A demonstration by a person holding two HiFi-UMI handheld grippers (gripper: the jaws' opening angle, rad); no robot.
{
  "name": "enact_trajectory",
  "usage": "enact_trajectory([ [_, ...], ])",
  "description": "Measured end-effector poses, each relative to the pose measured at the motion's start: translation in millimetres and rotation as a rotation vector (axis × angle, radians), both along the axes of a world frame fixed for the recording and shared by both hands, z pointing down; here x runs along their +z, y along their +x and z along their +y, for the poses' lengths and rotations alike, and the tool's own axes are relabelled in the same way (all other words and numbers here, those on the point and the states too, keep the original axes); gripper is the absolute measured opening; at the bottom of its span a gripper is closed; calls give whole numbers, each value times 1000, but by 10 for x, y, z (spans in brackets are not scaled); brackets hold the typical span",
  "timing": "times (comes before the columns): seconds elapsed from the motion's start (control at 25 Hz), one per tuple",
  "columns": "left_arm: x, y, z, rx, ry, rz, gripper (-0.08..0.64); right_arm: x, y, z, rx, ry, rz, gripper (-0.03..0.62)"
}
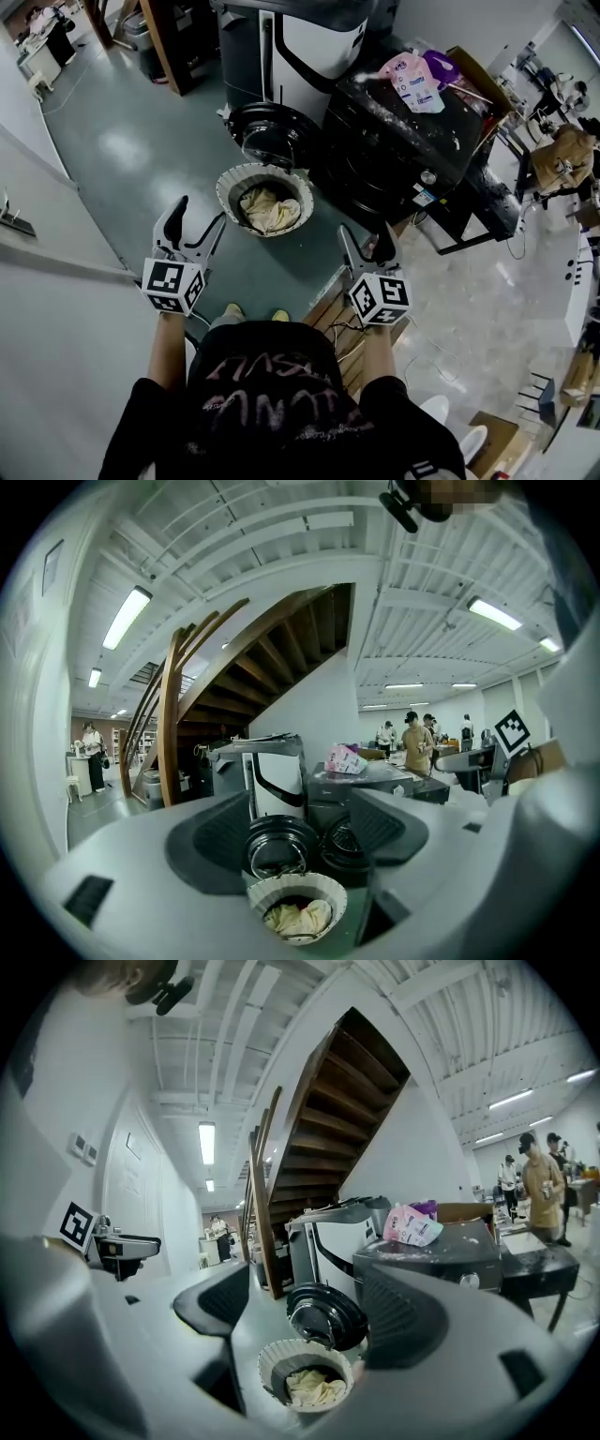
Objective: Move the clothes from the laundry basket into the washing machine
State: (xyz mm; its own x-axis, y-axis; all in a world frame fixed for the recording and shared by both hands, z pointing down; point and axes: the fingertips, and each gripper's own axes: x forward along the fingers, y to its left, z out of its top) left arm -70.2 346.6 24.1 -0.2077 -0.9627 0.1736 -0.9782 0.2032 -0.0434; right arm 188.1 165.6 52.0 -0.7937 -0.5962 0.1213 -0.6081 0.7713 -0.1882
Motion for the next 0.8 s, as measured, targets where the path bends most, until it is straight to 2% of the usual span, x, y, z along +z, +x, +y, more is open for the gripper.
enact_trajectory([
  [0.16, 64, 0, -114, 7, -18, 0, 330, 70, -34, -110, -8, -12, 4, 379],
  [0.4, 122, -200, -277, 11, -33, 1, 330, 160, -236, -274, -11, -25, 21, 379],
  [0.8, 373, -1001, -850, 36, -53, 28, 328, 328, -983, -767, 1, -45, 70, 379],
])
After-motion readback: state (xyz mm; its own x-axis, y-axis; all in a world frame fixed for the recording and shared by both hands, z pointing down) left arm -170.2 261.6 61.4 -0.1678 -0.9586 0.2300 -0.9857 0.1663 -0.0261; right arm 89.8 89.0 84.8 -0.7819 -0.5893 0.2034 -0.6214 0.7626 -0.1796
